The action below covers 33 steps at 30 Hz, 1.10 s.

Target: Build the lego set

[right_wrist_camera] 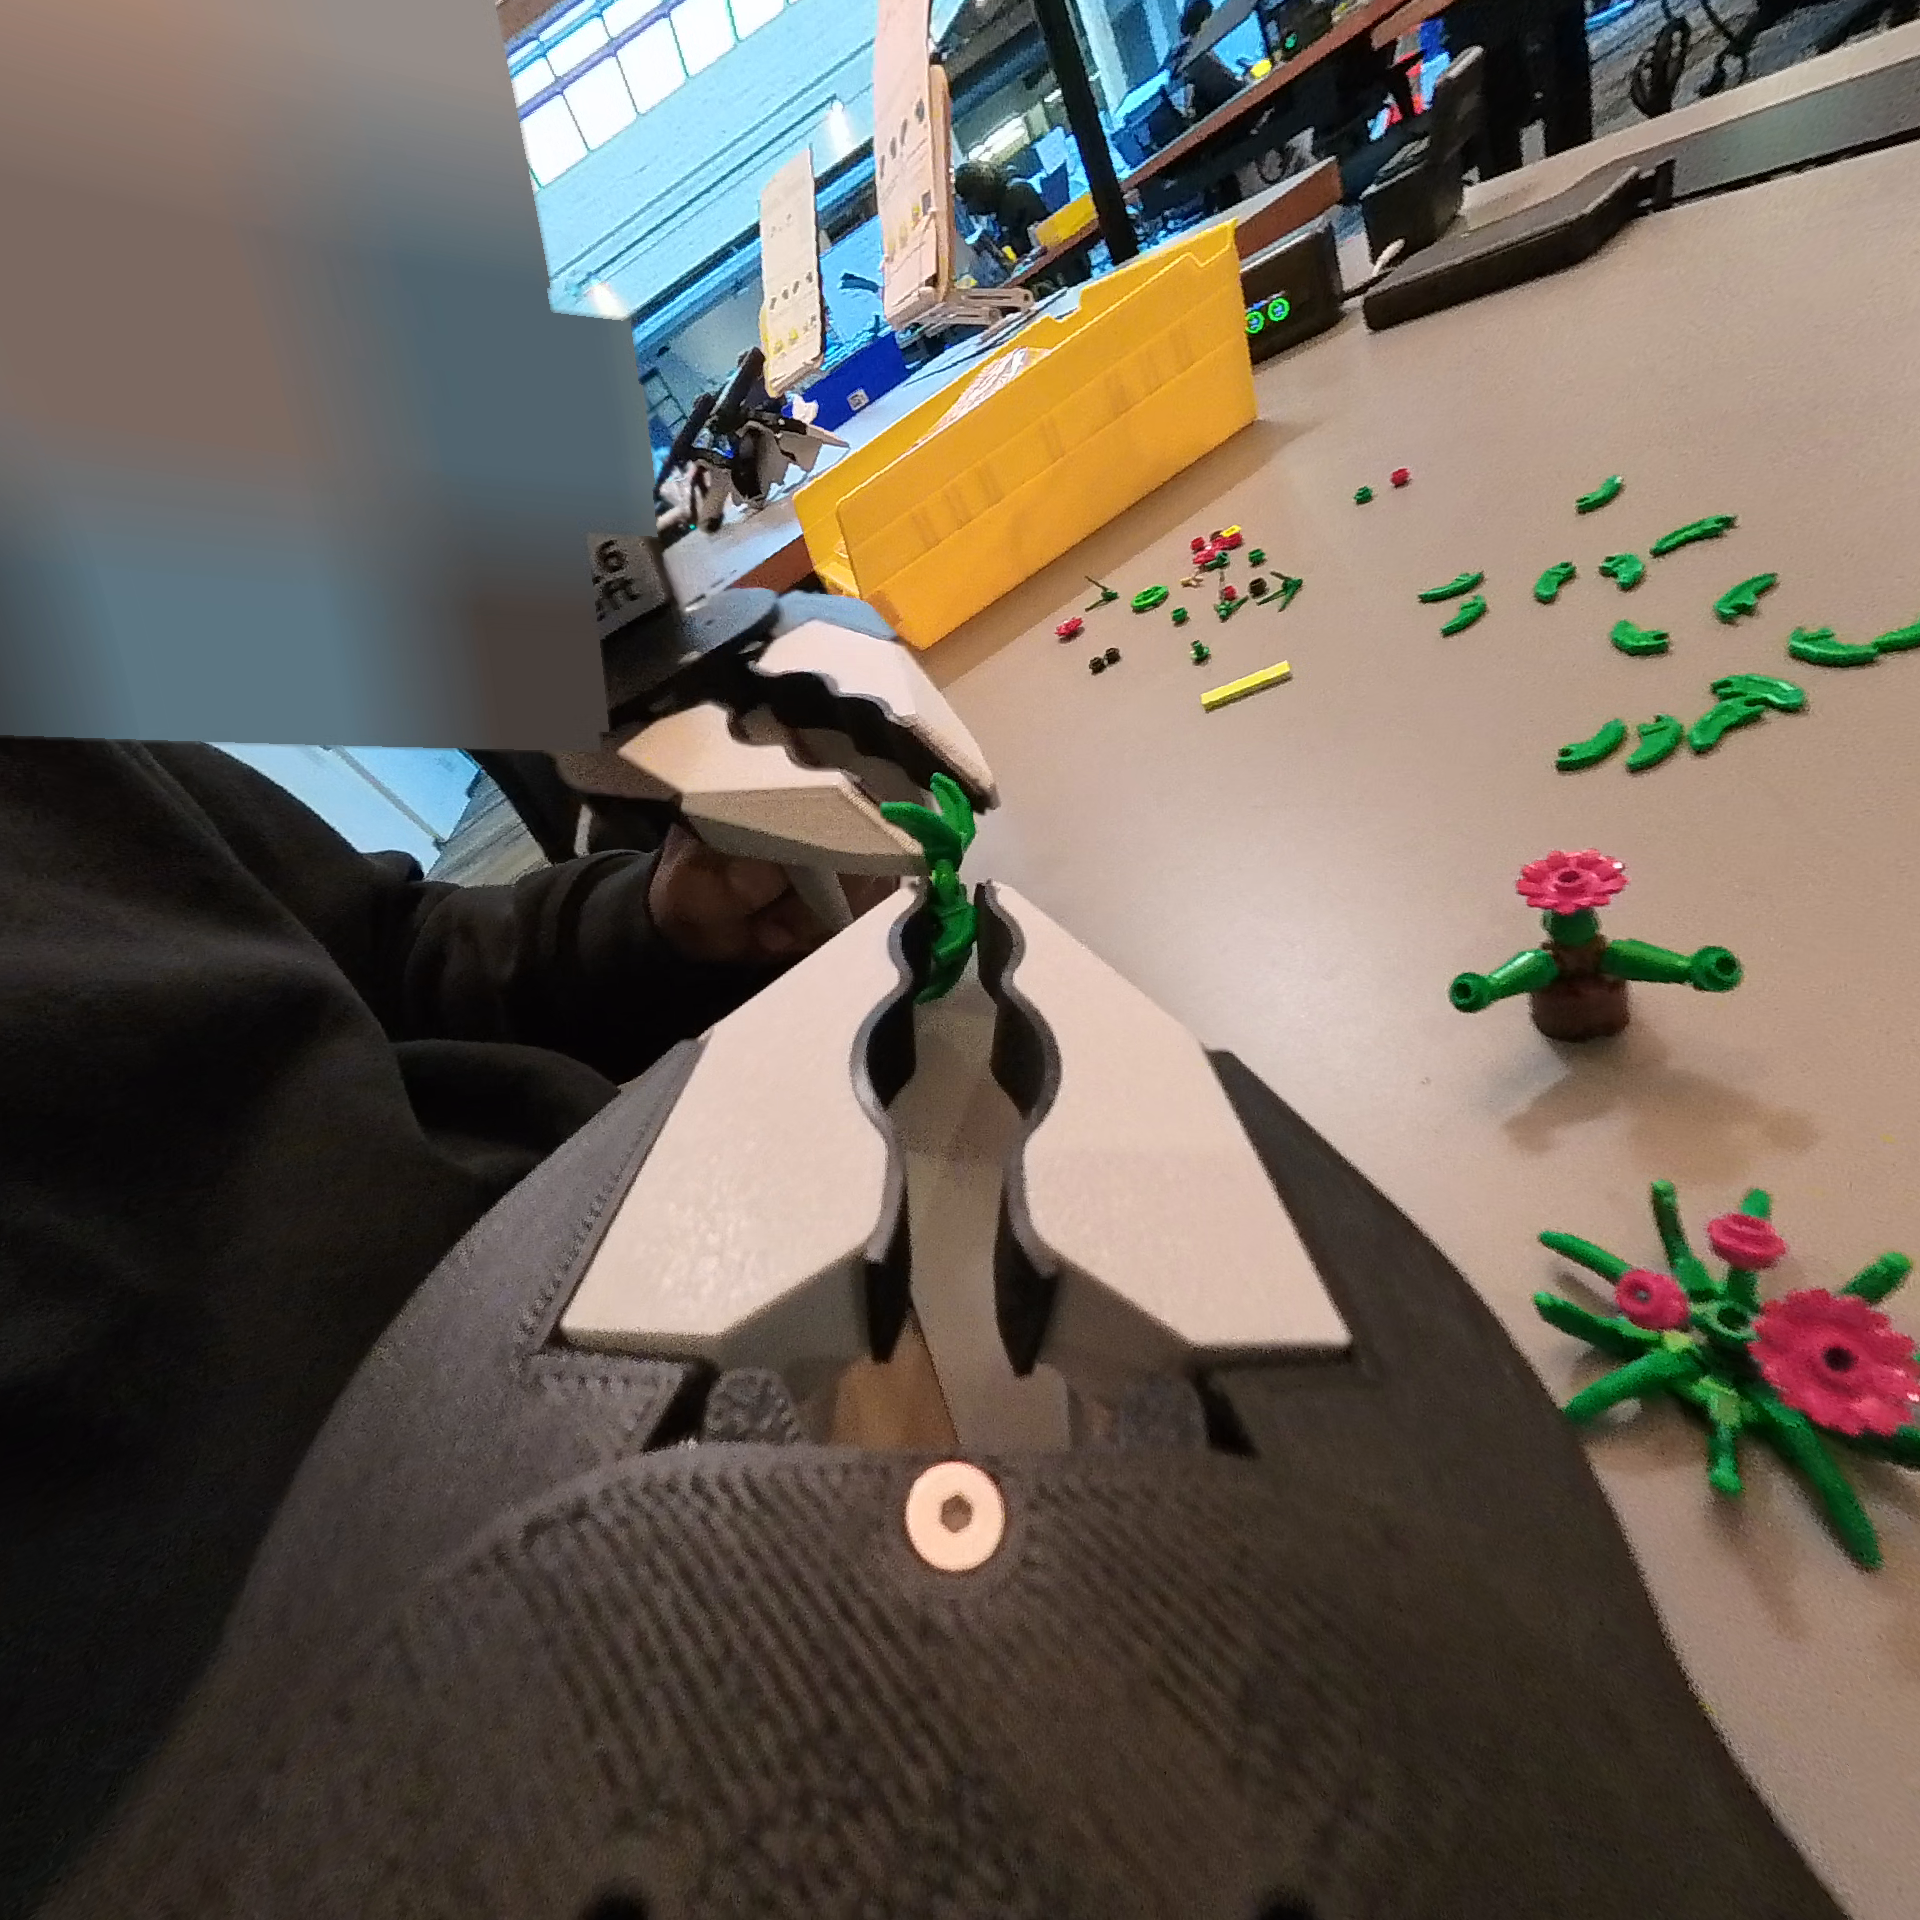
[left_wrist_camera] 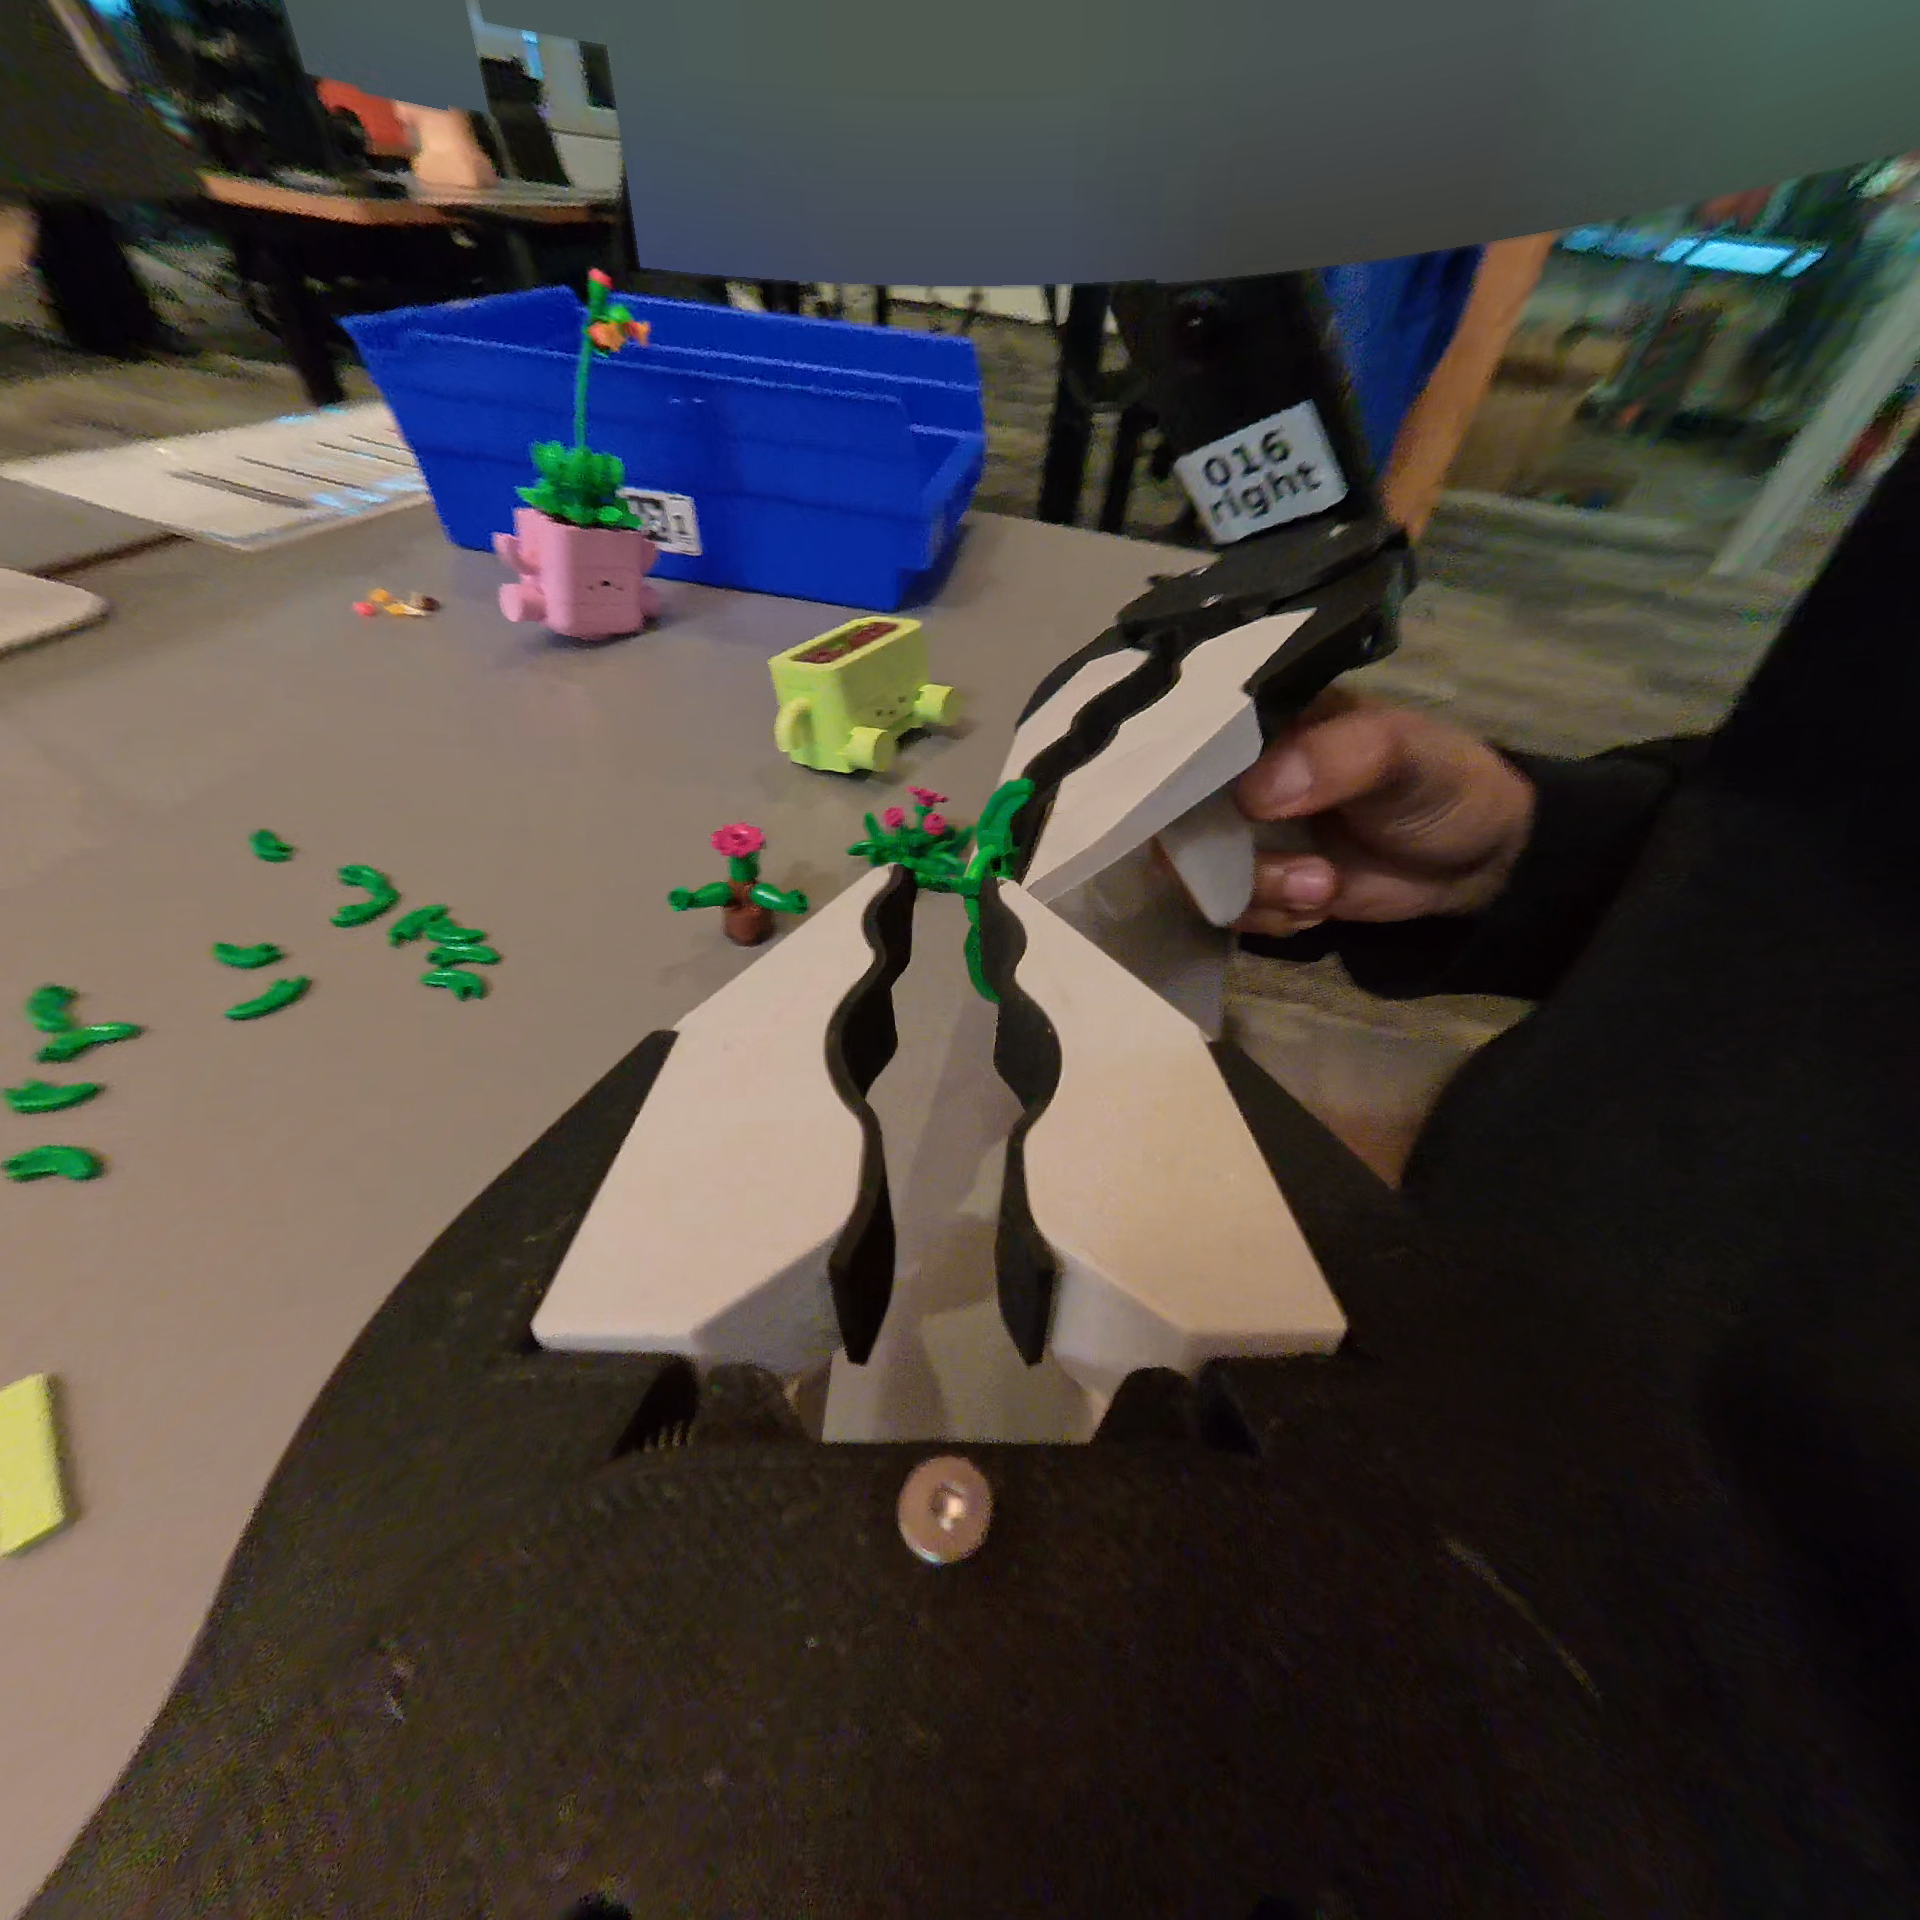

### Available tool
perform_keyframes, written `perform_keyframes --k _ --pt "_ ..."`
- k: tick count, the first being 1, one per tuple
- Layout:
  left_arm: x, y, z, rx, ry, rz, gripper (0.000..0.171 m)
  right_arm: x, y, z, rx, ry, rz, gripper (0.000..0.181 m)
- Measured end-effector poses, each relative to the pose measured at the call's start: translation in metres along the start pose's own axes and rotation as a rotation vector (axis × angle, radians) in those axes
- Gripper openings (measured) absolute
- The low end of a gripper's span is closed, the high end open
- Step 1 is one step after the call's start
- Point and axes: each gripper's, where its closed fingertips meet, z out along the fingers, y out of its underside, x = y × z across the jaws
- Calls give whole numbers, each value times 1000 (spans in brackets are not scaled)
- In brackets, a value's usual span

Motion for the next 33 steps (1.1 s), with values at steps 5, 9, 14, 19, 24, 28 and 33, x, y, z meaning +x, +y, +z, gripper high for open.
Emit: perform_keyframes --k 5,9,14,19,24,28,33 --pt "-4 3 3 -33 -143 189 11 6 0 -1 4 34 20 6" --pt "-3 3 2 -29 -112 155 8 7 0 -1 8 43 24 6" --pt "-2 4 2 -34 -112 170 11 8 0 -2 8 50 23 5" --pt "-1 5 3 -39 -101 169 15 10 0 -1 7 63 18 5" --pt "0 0 -1 -1 -52 113 21 9 -2 -1 17 72 -25 6" --pt "-11 -7 -11 67 -19 -6 32 11 3 -2 -80 205 -290 6" --pt "-29 -8 -19 90 -28 -105 33 32 31 2 -362 449 -772 7"
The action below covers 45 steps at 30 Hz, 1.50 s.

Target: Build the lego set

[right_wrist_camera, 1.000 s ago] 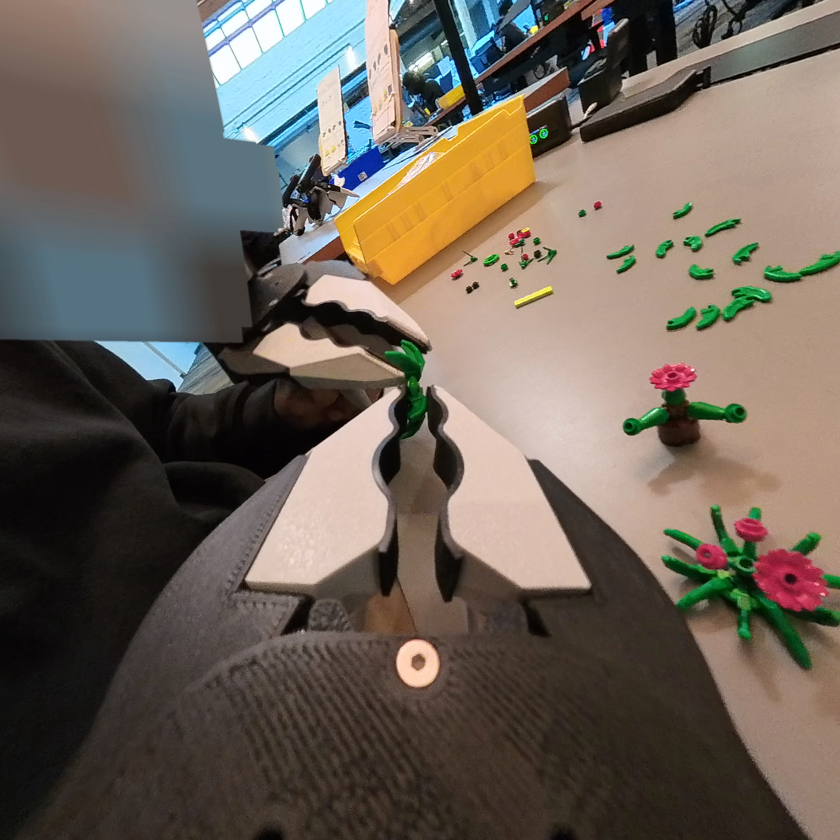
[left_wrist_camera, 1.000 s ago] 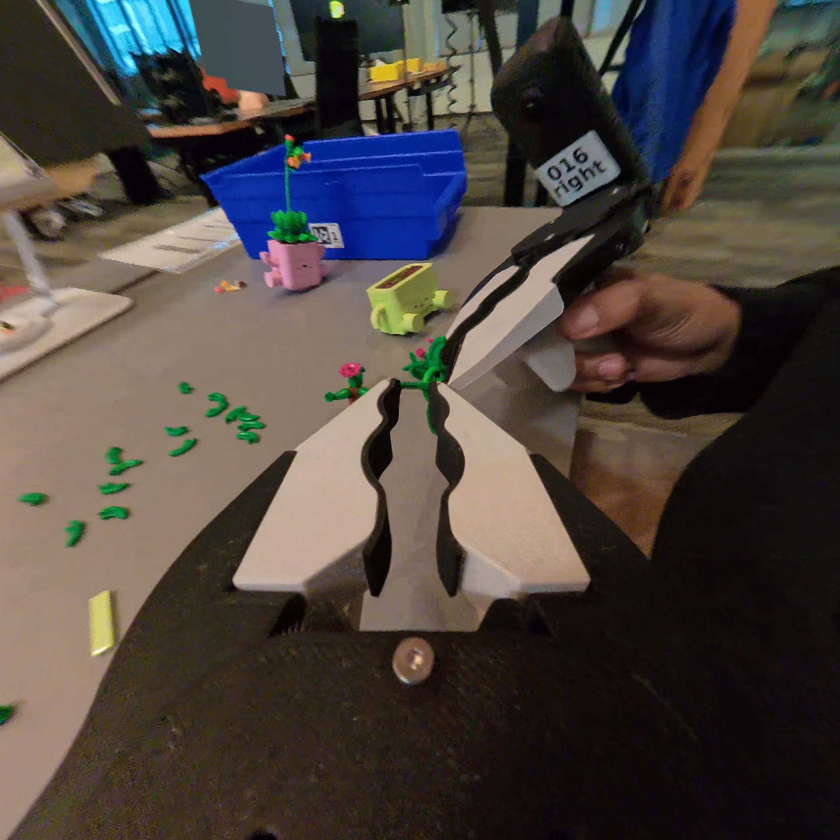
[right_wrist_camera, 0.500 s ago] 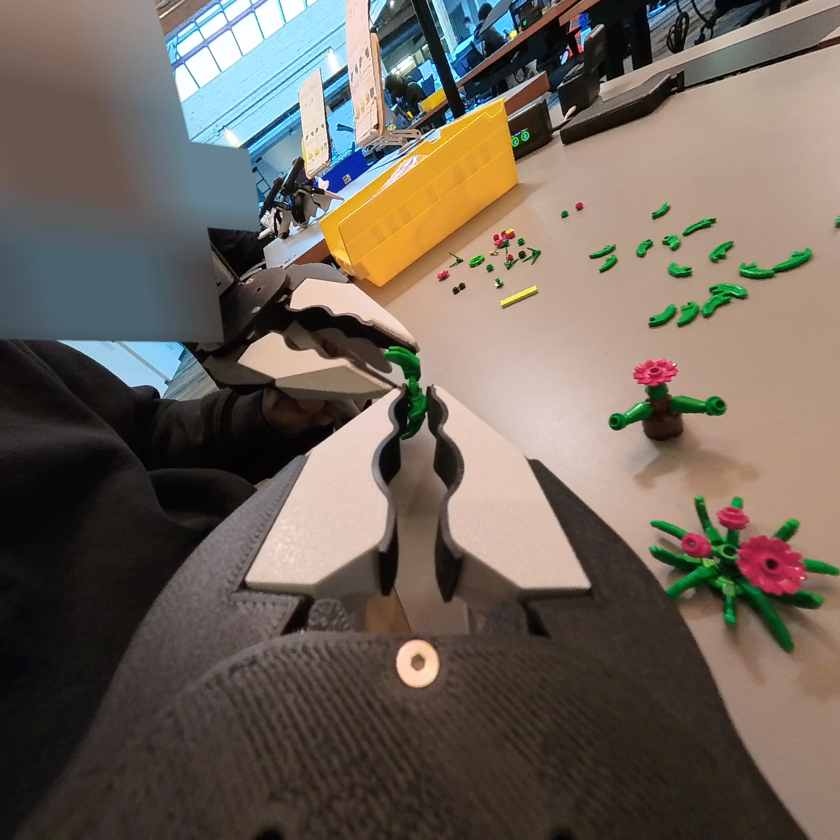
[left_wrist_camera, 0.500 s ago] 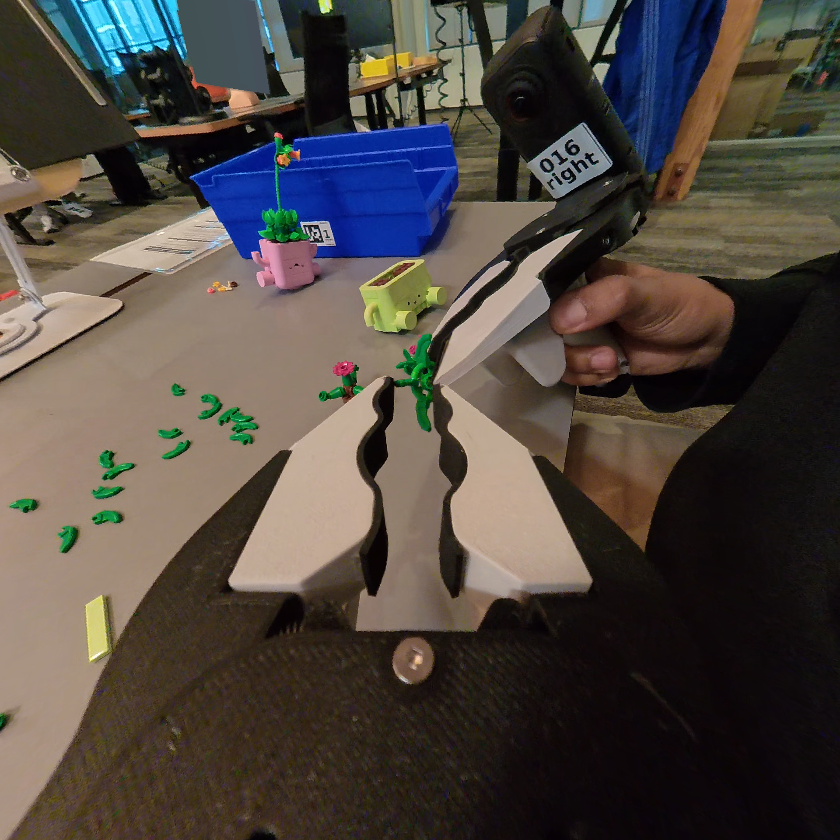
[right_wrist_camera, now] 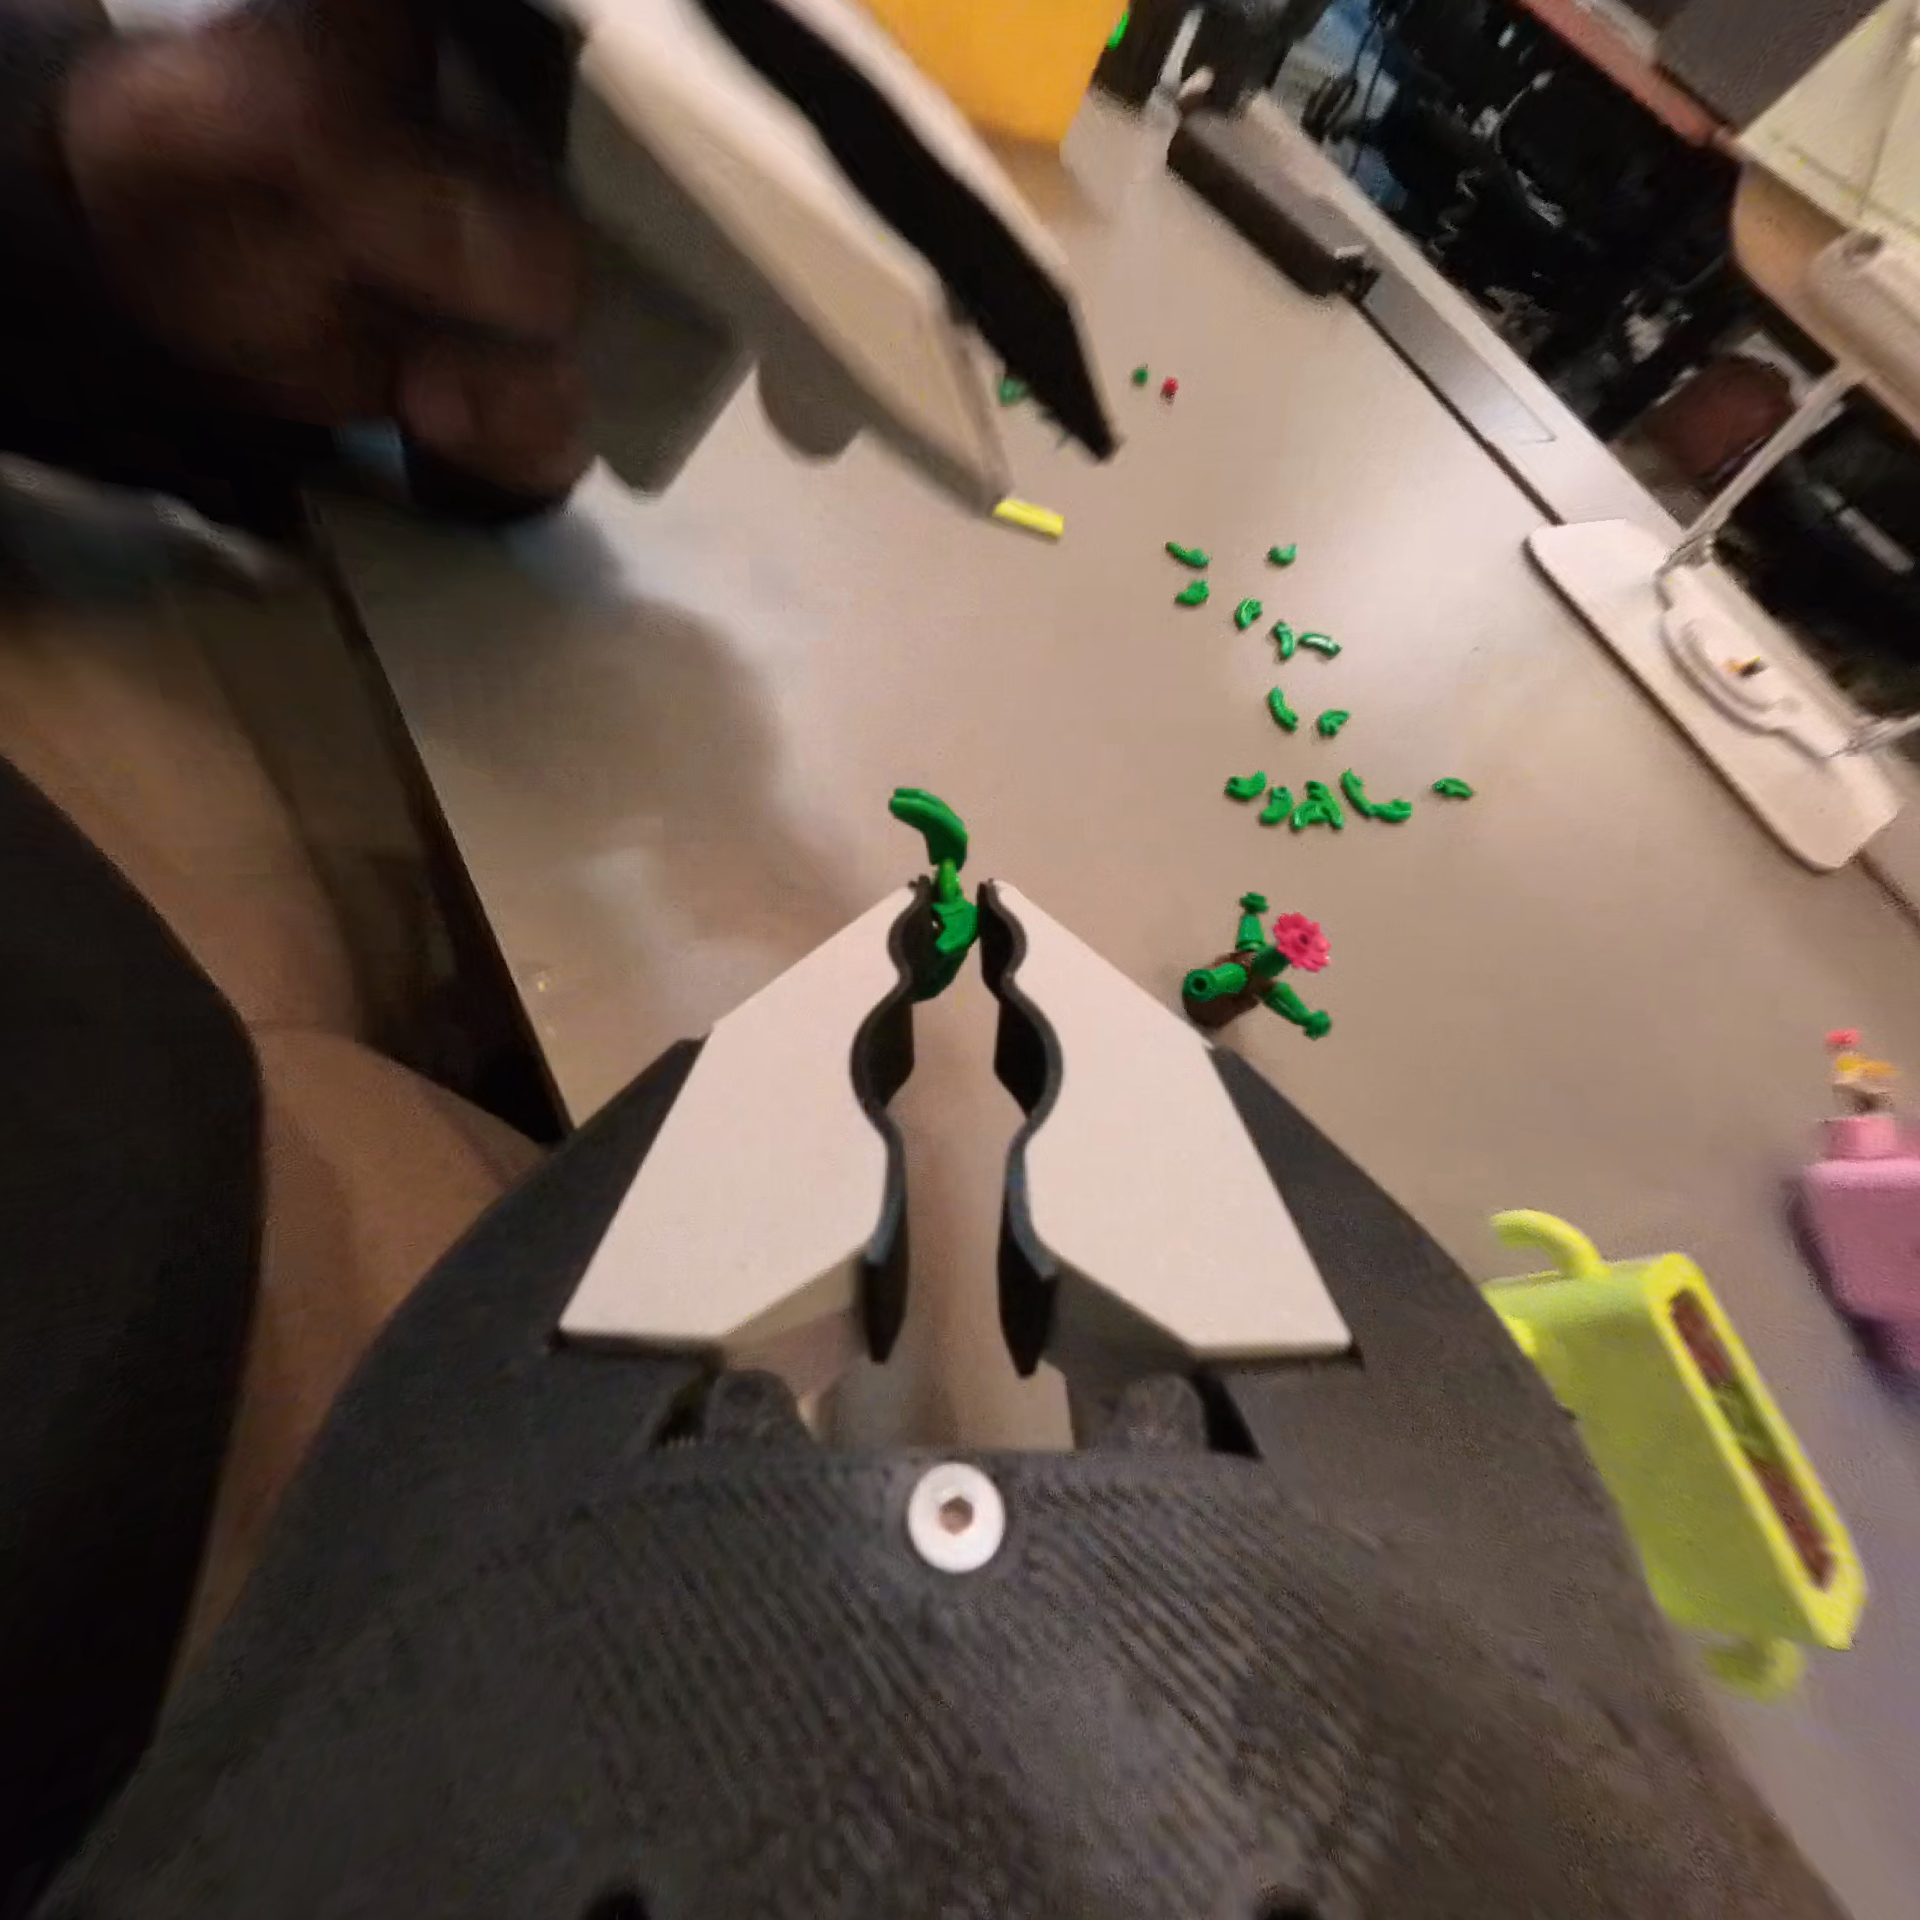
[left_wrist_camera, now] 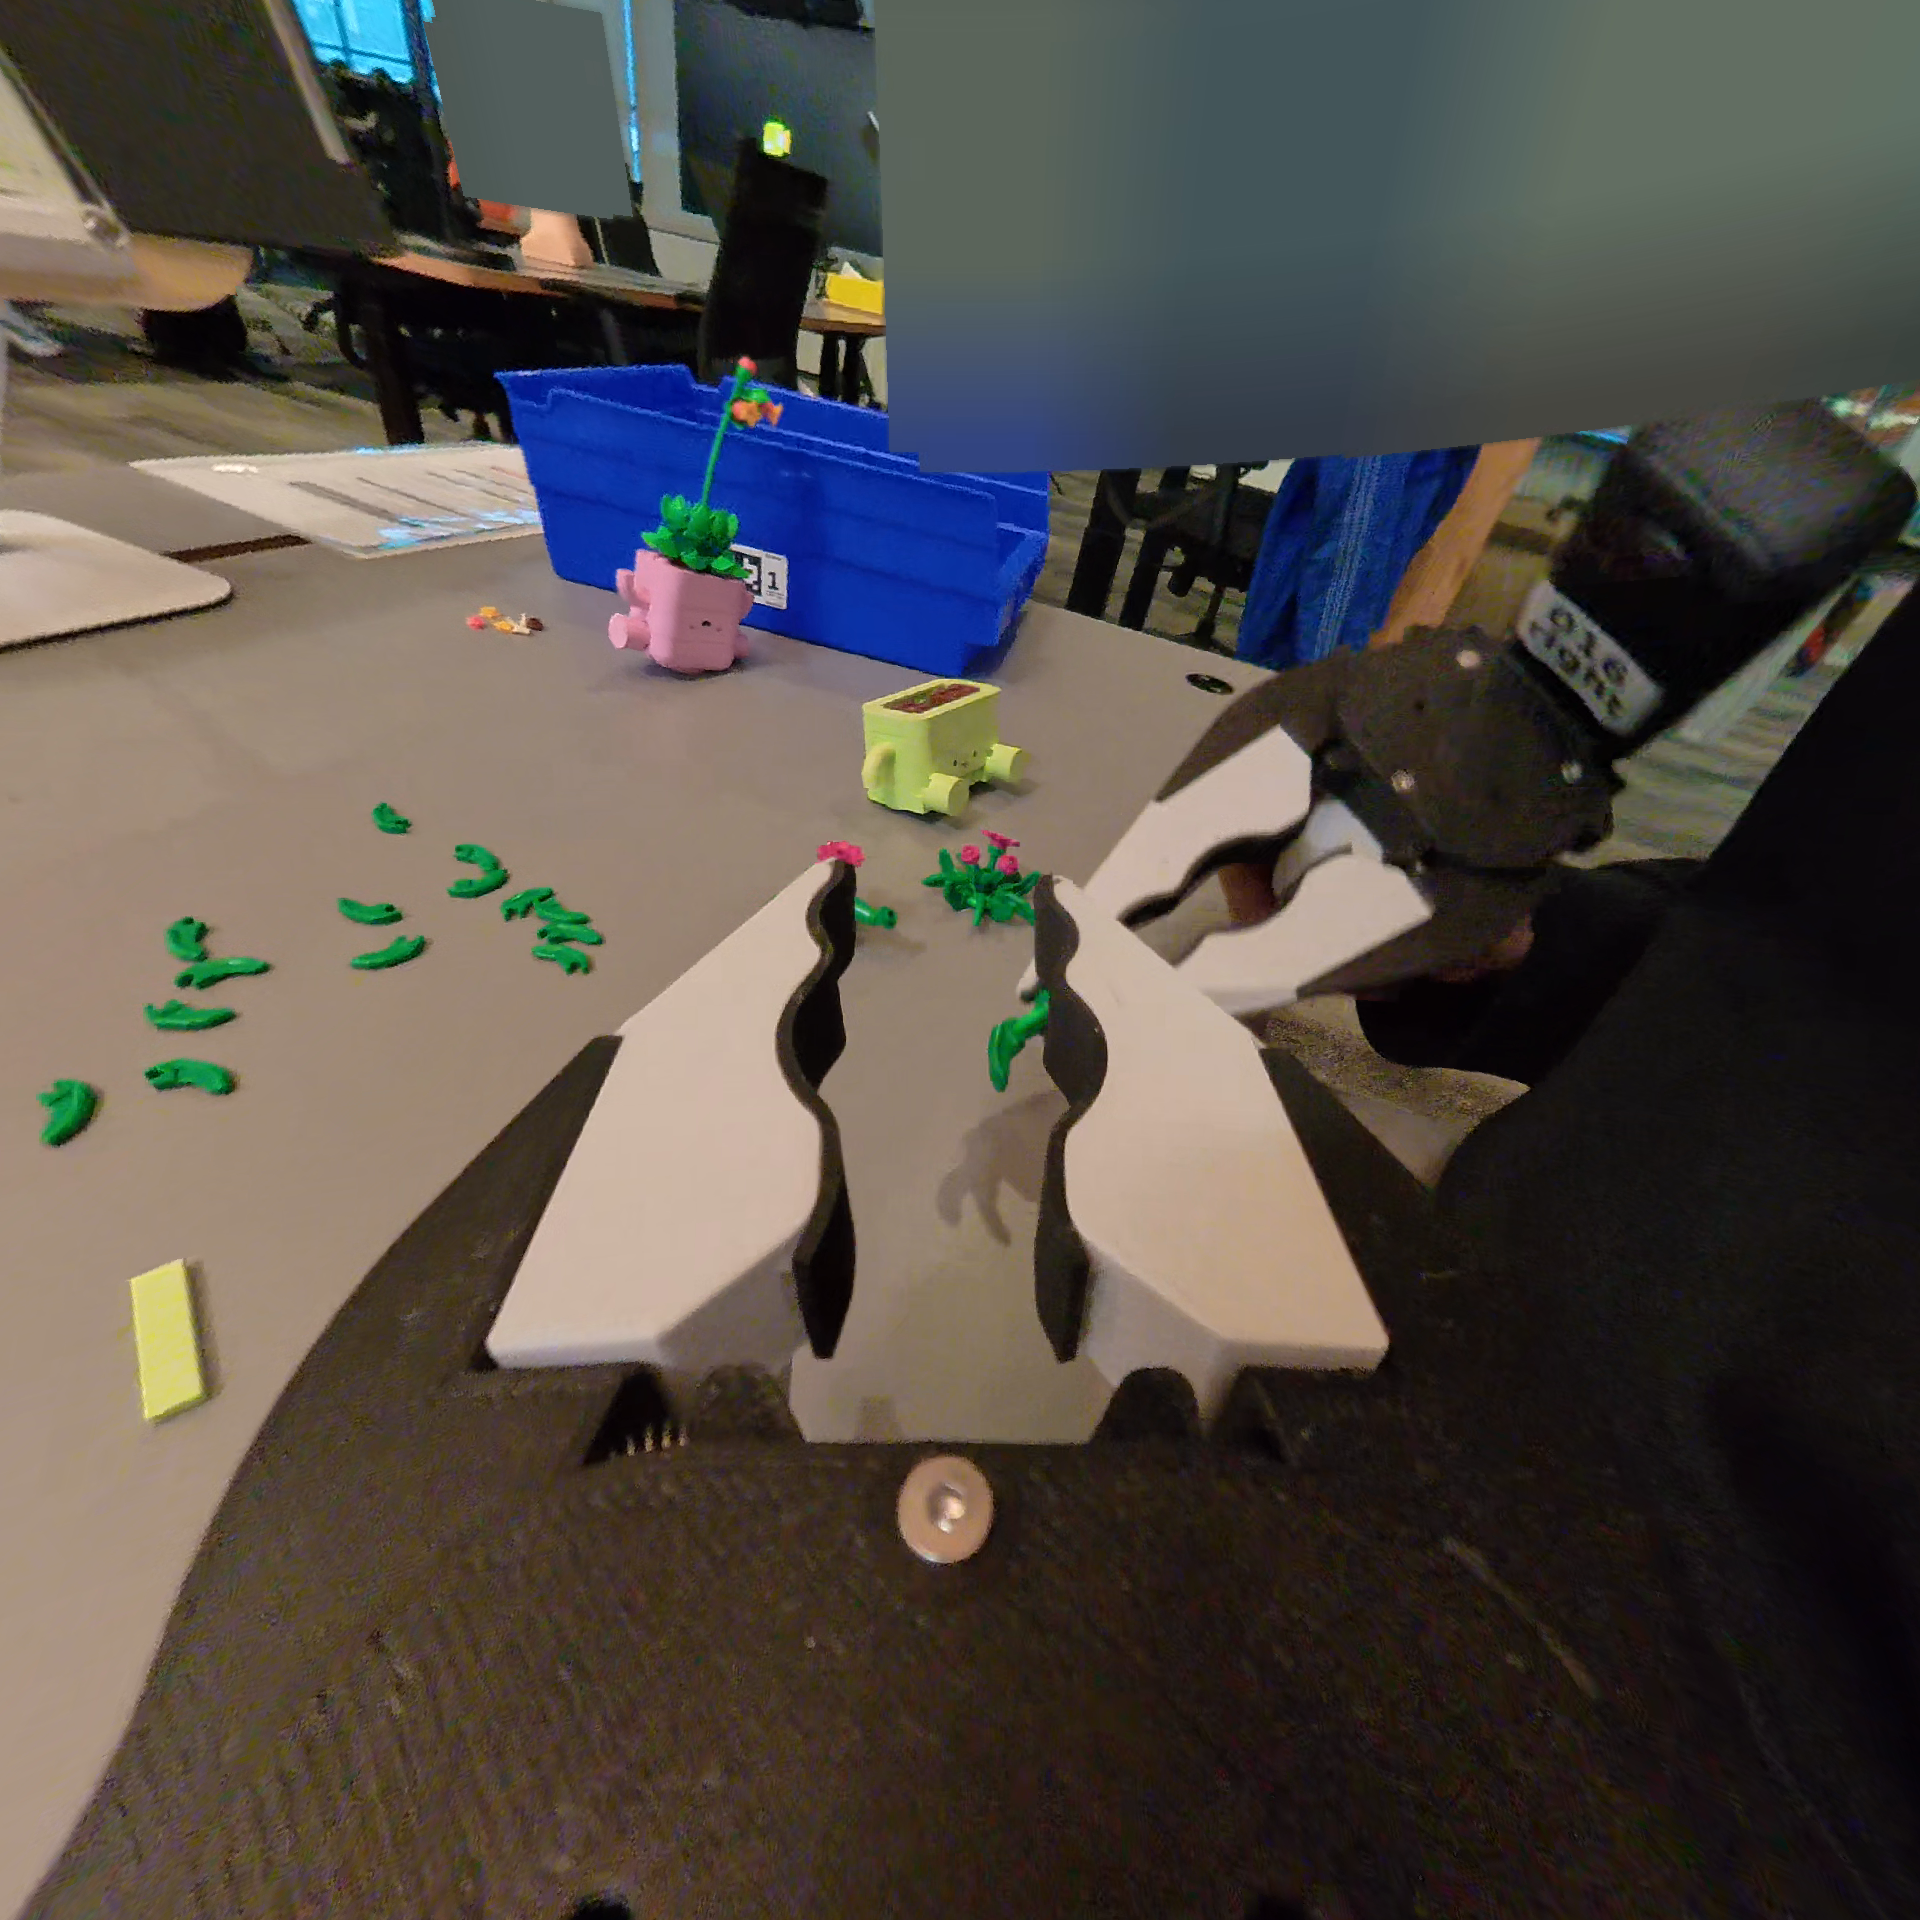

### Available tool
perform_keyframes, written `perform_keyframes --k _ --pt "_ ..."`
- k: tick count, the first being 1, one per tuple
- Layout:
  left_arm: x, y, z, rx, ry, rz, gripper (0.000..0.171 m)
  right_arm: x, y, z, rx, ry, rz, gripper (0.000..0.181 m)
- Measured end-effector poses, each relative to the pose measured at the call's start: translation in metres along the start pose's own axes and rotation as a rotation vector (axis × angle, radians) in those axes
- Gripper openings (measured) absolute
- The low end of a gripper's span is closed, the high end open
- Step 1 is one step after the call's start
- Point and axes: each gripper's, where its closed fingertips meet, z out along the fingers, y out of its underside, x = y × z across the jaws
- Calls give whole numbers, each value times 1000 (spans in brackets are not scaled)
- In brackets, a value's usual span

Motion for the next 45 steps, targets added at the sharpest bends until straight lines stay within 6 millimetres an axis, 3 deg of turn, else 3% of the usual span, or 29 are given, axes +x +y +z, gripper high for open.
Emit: perform_keyframes --k 3,7,13,19,27,45 --pt "-2 2 0 -7 4 -24 33 -8 9 8 -65 22 -118 7" --pt "-3 3 1 -13 6 -32 33 -13 10 11 -70 5 -156 25" --pt "-5 3 1 -16 15 -58 32 -17 4 6 -10 -73 -73 43" --pt "-4 5 2 -29 25 -68 32 6 -13 -11 153 -93 146 48" --pt "-1 10 6 -70 30 -47 32 27 -20 -25 271 -136 353 44" --pt "3 17 11 -126 32 -22 32 29 -20 -25 276 -136 366 37"
